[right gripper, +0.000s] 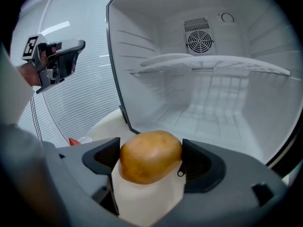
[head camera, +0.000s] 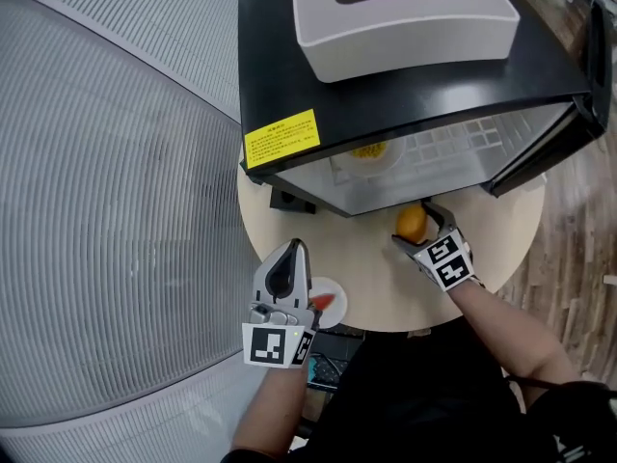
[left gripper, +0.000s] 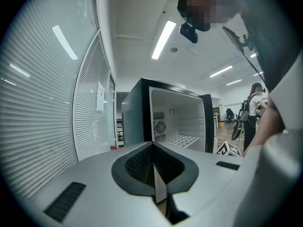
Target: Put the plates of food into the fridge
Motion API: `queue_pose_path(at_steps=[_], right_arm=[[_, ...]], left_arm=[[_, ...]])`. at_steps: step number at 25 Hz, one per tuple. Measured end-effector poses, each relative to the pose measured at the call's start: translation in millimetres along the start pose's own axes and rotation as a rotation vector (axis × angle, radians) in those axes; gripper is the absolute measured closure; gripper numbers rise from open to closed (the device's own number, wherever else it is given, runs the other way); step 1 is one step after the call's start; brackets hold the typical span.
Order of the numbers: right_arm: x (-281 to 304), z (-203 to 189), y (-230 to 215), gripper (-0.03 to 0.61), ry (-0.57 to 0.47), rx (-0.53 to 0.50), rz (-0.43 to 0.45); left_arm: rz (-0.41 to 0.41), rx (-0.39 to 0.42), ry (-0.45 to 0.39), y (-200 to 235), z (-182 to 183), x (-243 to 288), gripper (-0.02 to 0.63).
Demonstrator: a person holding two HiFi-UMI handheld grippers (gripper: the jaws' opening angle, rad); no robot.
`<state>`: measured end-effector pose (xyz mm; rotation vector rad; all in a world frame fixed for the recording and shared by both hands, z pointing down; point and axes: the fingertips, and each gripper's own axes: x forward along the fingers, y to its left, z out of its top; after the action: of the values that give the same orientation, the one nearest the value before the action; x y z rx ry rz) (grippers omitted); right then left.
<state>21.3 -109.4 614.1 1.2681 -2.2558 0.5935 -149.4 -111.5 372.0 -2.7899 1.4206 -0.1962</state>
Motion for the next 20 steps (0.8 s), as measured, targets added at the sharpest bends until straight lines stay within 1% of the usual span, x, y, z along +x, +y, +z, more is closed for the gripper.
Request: queue_pose_path(at_steps=[3, 9, 13, 20], right_arm=[[-13, 10, 0, 0.172, -0.024, -0.005, -0.01], [-41, 41, -2, 0.172, -0.087, -0.017, -0.028], [-65, 58, -8, 0.172, -0.117, -0.03, -0.051], [-95, 98, -22, 0.172, -0.187, -0.061, -0.096]], left_arm=[[-0.011, -0.005, -0.016, -7, 9, 1, 0.607], [-0.067, -0.005, -0.08, -32, 35, 14, 0.607], [-0.093, -0.02, -0.111, -44, 54, 18, 0.607], [-0.143, 0.001, -0.151, -63, 75, 29, 0.607]])
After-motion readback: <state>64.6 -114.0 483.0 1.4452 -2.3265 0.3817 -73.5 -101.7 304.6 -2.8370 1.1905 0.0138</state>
